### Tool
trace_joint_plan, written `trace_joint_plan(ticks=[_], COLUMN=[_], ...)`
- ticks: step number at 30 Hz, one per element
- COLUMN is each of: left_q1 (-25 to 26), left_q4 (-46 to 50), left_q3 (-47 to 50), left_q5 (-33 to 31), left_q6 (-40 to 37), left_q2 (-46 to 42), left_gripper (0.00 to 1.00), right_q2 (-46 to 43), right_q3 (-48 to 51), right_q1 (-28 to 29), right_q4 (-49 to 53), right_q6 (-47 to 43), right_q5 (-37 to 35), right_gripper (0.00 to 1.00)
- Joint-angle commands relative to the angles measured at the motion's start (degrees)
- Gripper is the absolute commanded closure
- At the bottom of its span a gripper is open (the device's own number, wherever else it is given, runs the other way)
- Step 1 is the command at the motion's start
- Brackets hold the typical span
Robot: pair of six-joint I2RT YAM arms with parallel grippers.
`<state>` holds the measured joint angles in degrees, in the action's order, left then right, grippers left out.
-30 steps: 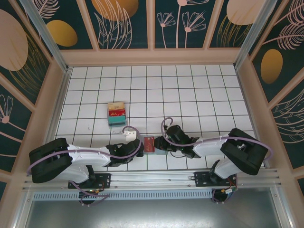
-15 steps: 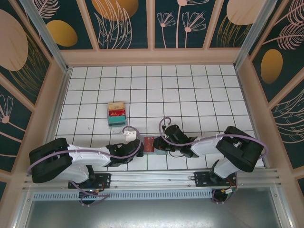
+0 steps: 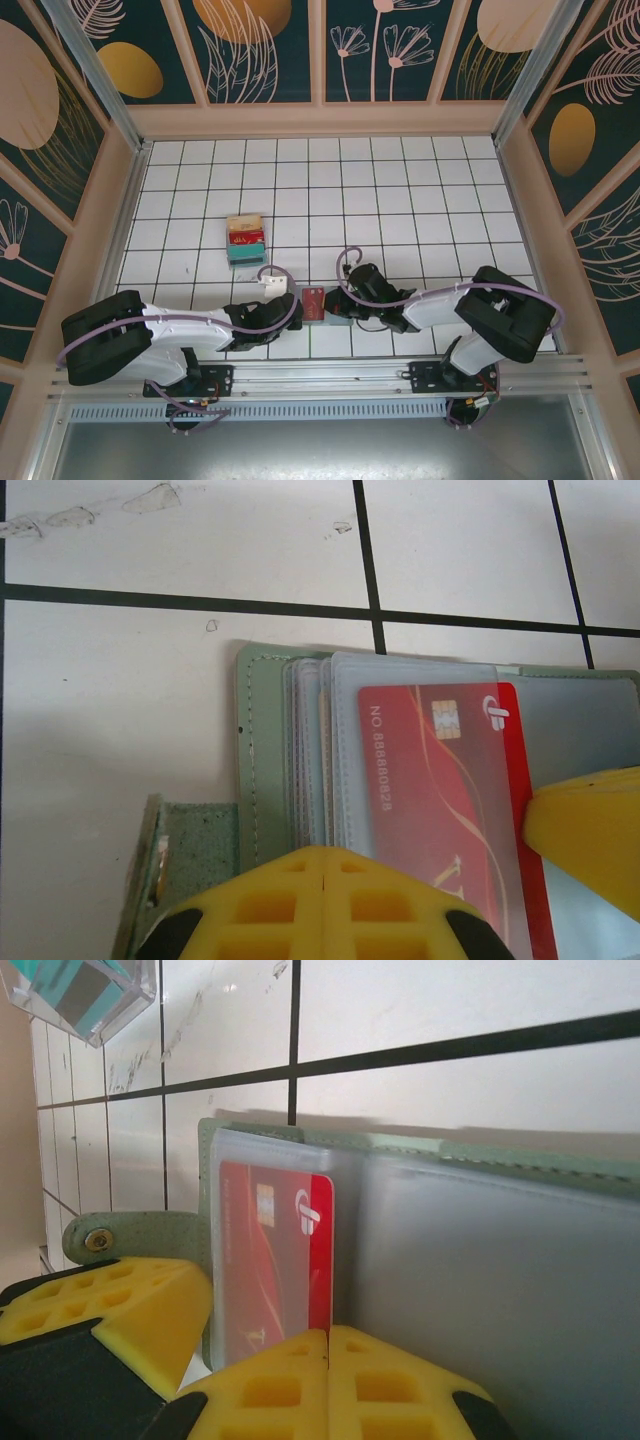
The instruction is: Take the credit cards out of the card holder
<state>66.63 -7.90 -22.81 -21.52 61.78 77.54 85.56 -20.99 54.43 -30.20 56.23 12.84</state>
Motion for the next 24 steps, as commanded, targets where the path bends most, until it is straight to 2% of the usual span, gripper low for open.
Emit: trace_joint_plan(ticks=[1,14,24], left_q1=[-0.23,-0.27,-0.24], left_q4=[2.36,2.54,2.69], left_q3=[0.24,0.57,-0.11], left_q5=[-0.32,-0.23,0.06], left_q6=[0.8,0.62,-0.01], left_q2=[0.36,-0.41,-0.2], left_gripper=[1.0,1.0,1.0], right_q2=[-2.18,-6.14,-3.49], right_q3=[1.95,4.6,1.71], right_q1=[-0.39,-2.05,-2.6], right_q4=[0.34,2.05,2.38], right_q6=[1.34,0.44,-2.56], right_q5=[-1.94,-2.29,0.49], right_gripper=[1.0,1.0,1.0])
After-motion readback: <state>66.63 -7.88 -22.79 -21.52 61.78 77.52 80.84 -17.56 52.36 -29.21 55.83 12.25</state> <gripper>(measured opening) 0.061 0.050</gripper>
